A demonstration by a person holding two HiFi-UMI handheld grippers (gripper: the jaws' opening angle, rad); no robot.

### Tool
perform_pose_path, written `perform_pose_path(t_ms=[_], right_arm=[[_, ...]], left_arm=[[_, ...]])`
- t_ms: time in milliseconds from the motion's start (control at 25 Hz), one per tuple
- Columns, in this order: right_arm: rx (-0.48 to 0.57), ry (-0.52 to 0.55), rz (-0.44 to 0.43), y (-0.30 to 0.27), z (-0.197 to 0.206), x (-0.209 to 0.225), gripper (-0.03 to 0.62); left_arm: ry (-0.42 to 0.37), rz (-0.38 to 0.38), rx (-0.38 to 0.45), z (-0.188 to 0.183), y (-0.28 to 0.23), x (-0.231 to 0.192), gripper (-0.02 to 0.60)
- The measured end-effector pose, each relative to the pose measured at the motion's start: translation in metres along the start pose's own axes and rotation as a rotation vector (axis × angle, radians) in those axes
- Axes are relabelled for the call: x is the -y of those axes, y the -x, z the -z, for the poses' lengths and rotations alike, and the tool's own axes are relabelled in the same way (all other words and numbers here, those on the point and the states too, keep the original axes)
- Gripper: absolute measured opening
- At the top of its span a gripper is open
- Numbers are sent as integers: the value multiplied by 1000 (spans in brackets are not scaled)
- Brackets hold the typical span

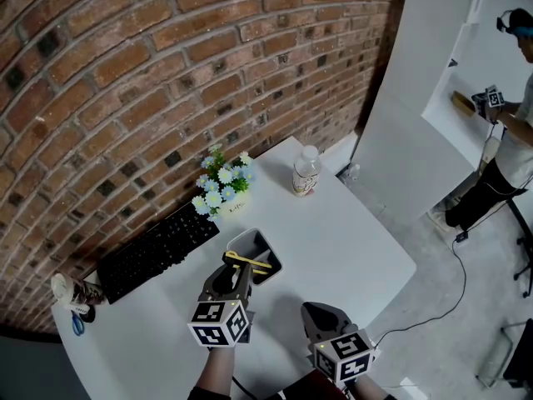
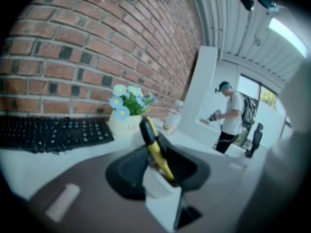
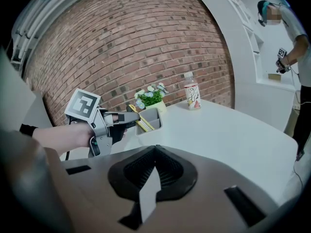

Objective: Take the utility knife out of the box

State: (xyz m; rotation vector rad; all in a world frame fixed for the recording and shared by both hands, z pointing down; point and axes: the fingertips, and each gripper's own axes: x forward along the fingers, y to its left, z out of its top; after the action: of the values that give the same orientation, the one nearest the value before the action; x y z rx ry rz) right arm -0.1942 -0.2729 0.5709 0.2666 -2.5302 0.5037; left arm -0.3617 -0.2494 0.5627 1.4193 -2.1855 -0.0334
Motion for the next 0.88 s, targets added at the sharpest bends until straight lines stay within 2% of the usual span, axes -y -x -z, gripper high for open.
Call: perform_pose_path(t_ms=[520,880], right_arm=[[1,-9,22,8,5,0,8],[16,-21,47,19,6,2,8]], left_arm=[[-1,86,36,-13,-4,25,75],[-77,110,32,-14,-4,43,66]])
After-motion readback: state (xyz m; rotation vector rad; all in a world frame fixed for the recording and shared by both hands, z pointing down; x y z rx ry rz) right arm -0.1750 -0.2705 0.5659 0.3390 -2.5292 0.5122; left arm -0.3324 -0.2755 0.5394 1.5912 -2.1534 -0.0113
